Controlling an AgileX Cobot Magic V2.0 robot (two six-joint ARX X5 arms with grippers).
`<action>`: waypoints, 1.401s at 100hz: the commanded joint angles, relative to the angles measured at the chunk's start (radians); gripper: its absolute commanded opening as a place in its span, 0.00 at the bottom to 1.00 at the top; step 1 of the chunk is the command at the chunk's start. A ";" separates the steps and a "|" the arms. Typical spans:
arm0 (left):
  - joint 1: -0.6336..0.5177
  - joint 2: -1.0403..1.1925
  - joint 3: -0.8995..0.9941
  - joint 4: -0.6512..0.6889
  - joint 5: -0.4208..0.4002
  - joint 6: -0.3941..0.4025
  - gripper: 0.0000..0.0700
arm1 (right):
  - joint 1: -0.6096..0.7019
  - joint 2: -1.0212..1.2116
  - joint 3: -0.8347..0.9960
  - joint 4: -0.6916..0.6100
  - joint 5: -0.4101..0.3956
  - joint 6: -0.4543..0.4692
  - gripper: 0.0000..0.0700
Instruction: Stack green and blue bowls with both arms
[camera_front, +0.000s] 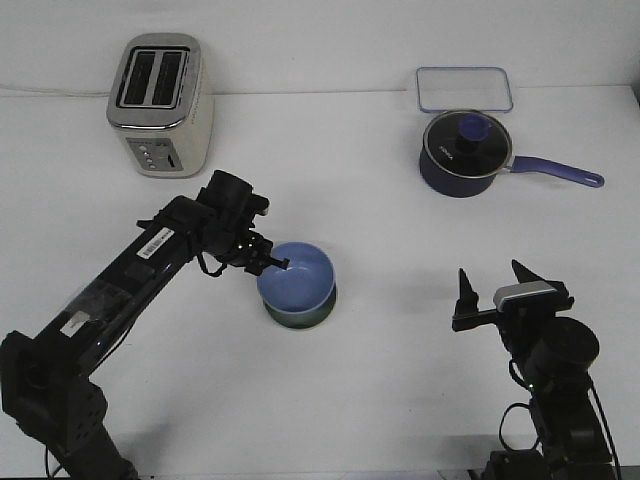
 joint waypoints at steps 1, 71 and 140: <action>-0.006 0.022 0.013 -0.002 0.001 0.017 0.25 | 0.002 0.004 0.008 0.011 0.000 0.006 0.87; 0.105 -0.145 0.015 0.037 0.098 0.024 0.56 | 0.002 0.004 0.008 0.011 0.000 0.006 0.87; 0.383 -0.731 -0.196 0.160 -0.034 0.032 0.56 | 0.002 0.004 0.008 0.010 0.000 0.006 0.87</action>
